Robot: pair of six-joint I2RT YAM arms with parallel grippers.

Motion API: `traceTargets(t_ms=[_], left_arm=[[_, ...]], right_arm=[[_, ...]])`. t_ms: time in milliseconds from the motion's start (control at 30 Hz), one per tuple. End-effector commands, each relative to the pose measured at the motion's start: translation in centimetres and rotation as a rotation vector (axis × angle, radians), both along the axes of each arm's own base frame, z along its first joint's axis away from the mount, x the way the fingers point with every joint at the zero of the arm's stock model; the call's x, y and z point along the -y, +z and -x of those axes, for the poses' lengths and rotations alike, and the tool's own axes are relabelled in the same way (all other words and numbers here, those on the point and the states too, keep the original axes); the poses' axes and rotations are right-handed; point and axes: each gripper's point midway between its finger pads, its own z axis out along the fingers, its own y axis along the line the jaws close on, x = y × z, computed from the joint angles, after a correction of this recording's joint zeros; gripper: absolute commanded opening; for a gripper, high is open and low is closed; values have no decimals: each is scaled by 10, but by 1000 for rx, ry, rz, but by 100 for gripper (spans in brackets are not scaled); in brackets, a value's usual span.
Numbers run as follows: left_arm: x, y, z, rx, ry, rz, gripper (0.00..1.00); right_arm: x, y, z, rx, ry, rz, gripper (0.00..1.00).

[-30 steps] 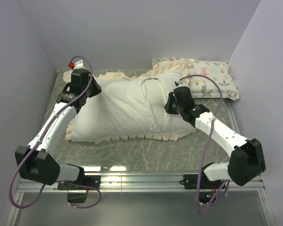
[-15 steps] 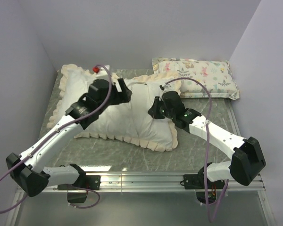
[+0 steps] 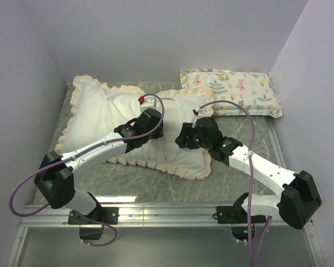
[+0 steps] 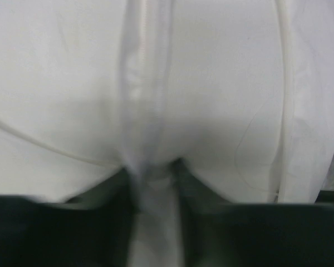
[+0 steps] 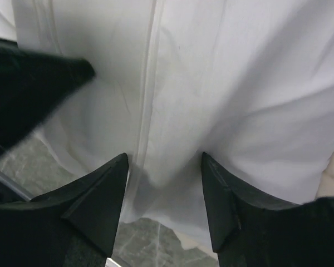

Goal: Remove the pillowcase from the pillow

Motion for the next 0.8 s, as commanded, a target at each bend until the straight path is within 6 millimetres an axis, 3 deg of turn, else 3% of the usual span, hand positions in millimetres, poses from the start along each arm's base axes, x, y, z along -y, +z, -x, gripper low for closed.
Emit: traceTargets(t_ms=[0, 67, 133, 200, 267, 300, 433, 500, 533, 633, 767], left_arm=[[-6, -3, -2, 9, 49, 11, 22], [-5, -2, -5, 10, 53, 0, 0], [-9, 4, -13, 27, 86, -17, 0], [-22, 16, -26, 51, 124, -15, 0], [-36, 31, -38, 68, 146, 30, 0], [-56, 36, -49, 71, 182, 49, 0], [-98, 60, -61, 99, 243, 80, 0], [-120, 60, -62, 93, 281, 85, 0], [-127, 67, -60, 109, 292, 104, 0], [-142, 62, -55, 99, 306, 125, 1], [-132, 41, -44, 54, 247, 147, 0]], right_arm=[[-3, -12, 19, -24, 28, 1, 57], [6, -29, 24, -49, 0, 30, 47], [18, -38, 25, -57, -39, 56, 30], [34, -49, 27, -70, -81, 75, 19], [51, -54, 26, -70, -130, 57, 17], [57, -56, 25, -70, -147, 54, 14], [88, -66, 19, -81, -255, 64, 8], [105, -78, 11, -106, -322, 48, 3], [102, -82, 12, -141, -312, 4, 1], [106, -108, 10, -216, -337, -60, 0], [89, -127, 3, -258, -302, -127, 0]])
